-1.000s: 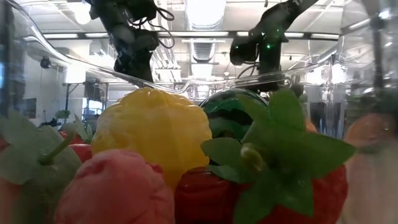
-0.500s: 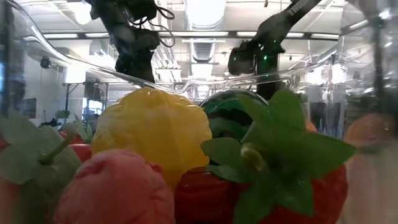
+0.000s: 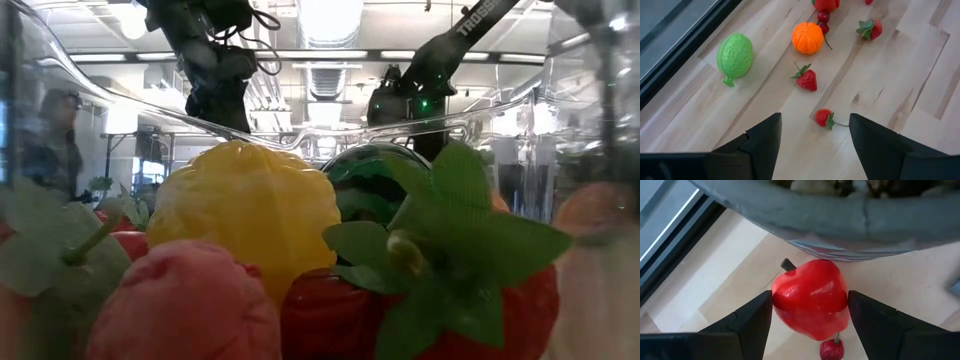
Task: Pick and placing Produce into tupperware
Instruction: Put the red apple into the transparent basket
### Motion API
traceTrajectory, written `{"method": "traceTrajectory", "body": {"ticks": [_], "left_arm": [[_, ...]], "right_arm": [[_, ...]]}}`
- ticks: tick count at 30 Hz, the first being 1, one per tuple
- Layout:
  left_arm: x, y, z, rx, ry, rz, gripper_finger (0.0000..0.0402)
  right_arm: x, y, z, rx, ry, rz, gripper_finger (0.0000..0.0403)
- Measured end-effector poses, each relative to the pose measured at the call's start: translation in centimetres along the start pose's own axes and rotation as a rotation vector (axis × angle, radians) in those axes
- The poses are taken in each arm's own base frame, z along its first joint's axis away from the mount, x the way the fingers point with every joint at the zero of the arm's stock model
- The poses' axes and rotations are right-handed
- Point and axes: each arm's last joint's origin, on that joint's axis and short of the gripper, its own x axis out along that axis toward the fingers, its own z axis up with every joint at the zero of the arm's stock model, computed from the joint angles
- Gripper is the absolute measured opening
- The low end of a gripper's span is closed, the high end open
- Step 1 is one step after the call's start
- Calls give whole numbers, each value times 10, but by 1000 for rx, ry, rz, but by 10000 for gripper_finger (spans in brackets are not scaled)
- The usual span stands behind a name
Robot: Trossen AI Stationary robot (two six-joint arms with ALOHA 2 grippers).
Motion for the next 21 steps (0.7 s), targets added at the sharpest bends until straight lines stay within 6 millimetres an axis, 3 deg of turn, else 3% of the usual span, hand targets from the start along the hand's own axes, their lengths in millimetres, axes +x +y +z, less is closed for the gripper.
{"method": "traceTrajectory", "body": {"ticks": [21], "left_arm": [[0,0,0,9,-1,0,219]], "right_arm": [[-1,-1,-2,-178,120,-15,294]]}}
